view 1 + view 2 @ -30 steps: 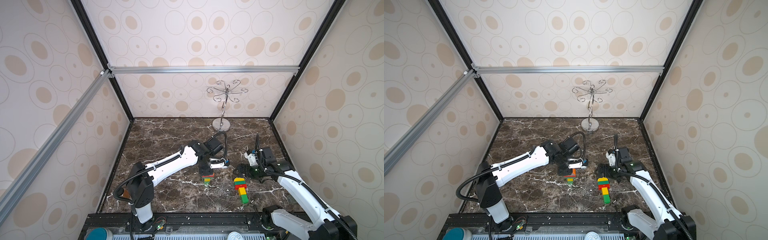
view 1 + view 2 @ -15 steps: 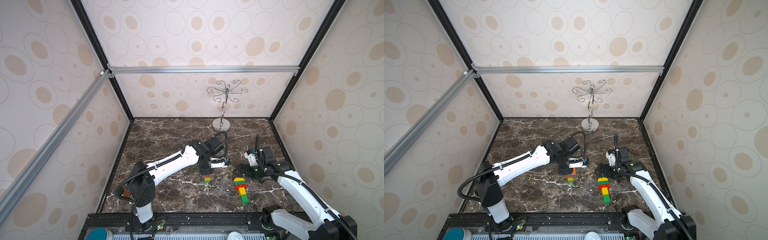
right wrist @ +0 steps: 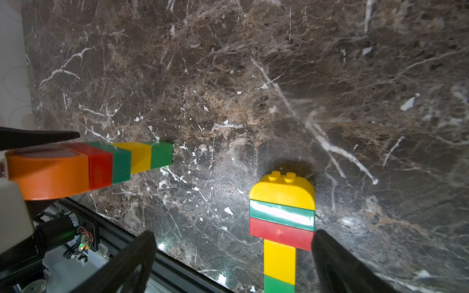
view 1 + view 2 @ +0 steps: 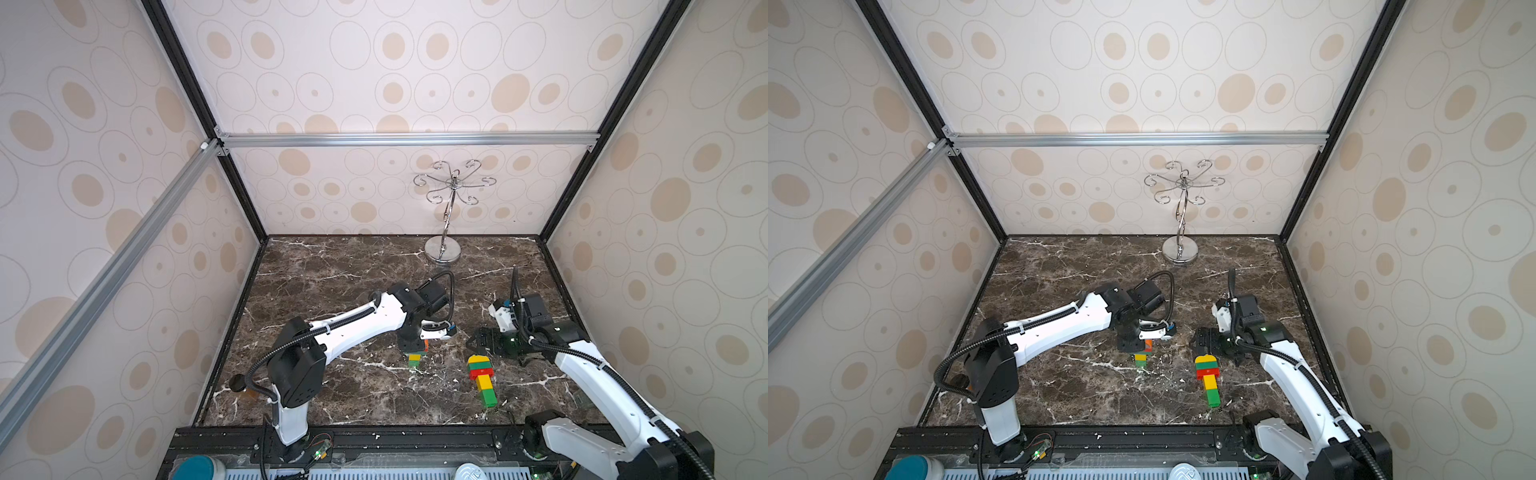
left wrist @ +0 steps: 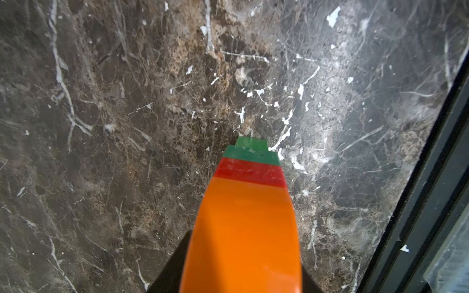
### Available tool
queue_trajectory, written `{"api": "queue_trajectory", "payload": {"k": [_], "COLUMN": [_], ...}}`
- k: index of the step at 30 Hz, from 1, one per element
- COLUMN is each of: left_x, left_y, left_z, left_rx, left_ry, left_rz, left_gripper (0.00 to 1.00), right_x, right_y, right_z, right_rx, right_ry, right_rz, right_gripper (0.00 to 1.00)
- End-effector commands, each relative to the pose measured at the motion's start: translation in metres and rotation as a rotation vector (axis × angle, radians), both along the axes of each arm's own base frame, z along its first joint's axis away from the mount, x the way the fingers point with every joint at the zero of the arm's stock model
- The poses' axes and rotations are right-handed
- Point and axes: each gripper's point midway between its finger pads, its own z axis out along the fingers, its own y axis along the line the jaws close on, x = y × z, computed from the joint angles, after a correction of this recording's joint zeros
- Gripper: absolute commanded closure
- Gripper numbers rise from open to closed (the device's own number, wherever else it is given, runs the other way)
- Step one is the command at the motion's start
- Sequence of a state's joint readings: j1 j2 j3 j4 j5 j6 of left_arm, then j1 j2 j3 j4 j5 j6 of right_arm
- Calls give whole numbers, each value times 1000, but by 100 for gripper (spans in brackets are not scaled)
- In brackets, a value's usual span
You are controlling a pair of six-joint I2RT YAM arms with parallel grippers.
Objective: Assemble an ice cream with lego
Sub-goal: Assemble the lego brick with the lego brick.
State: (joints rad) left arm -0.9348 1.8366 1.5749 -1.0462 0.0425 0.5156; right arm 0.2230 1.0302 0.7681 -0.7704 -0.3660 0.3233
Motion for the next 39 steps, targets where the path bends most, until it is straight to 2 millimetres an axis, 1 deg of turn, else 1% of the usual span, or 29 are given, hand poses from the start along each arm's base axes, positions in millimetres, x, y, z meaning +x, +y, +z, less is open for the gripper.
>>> {"api": "queue_trajectory", "payload": {"k": [1,9,14,17,21,26,31,34,37,39], "left_x": [3,0,-2,-3,-5,-9,-9,-8,-6,-1], "left_y": [3,-1,0,-1,-4,-7,-4,-4,-4,-2], "left_z": [7,15,18,24,35,53,71,87,108,123], "left_rx": [2,-20,-16,-28,-58,-110,-149,-189,-250,-299], "left_ry": [-12,-10,-15,-23,-33,-64,-110,-145,-197,-265], "left_rz": [3,4,6,8,8,2,5,5,11,33], "left_gripper": [52,46,42,39,32,25,20,19,17,15], "right_x": [-2,-2,-2,-2,-2,-2,-2,-2,-3,-5], "right_y": [-2,-2,-2,-2,-2,-2,-2,-2,0,2], "right_z": [0,-1,-1,-1,-1,0,1,1,2,3], "right_rx": [-10,-9,-9,-8,-8,-9,-9,-11,-19,-47], "right_ry": [-7,-2,-2,-2,-2,-7,-7,-9,-10,-20], "right_rz": [7,8,8,9,9,8,9,9,19,35], "right_gripper": [2,2,2,2,2,2,2,2,2,2]}}
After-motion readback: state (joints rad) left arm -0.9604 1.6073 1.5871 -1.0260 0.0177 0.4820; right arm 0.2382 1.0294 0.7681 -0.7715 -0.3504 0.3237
